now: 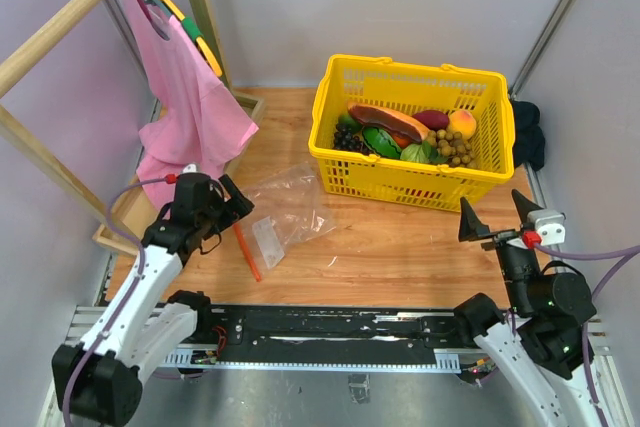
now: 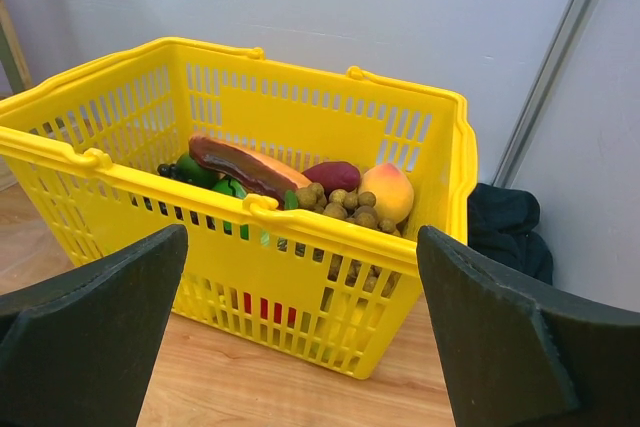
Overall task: Place the food in the zip-top bag and seal the zipper
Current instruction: Pick up the zipper food storage bag at the center of the board.
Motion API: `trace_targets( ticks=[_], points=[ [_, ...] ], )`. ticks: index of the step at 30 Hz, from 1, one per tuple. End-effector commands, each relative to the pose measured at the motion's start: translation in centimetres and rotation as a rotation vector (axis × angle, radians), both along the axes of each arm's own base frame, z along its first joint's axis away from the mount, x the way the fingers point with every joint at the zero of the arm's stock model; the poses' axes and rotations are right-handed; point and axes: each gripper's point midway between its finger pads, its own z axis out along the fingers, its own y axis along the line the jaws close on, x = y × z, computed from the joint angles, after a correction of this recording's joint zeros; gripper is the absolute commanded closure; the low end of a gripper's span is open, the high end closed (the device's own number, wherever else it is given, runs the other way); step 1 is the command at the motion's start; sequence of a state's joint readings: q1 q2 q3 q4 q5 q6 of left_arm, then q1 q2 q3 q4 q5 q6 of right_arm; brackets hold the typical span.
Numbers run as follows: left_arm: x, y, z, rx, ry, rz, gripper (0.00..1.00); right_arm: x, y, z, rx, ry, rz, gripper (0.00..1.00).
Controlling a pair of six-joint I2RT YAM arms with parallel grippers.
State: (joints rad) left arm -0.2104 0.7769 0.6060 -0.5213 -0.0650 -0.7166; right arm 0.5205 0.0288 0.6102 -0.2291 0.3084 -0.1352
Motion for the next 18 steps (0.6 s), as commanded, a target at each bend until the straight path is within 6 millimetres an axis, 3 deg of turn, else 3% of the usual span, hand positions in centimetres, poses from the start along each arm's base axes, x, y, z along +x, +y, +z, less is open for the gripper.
trace_targets(
  ticks=[1, 9, 14, 18],
  points=[
    [-0.5, 0.0, -3.1, -0.005, 0.138, 0.026, 0.04, -0.4, 0.0, 0.7, 0.022, -0.043, 0.012, 0.02],
    [-1.1, 1.0, -7.6, 0.026, 0.259, 0.110, 0.19, -0.5, 0.0, 0.6, 0.023, -0.045, 0.014, 0.02],
    [-1.2, 1.0, -9.7, 0.044, 0.320, 0.112, 0.33, -0.4, -0.1, 0.6, 0.024, -0.044, 0.007, 0.02],
    [-1.0, 0.8, -10.0, 0.067, 0.324, 0.112, 0.45, -0.4, -0.1, 0.6, 0.025, -0.043, 0.007, 0.02]
  ],
)
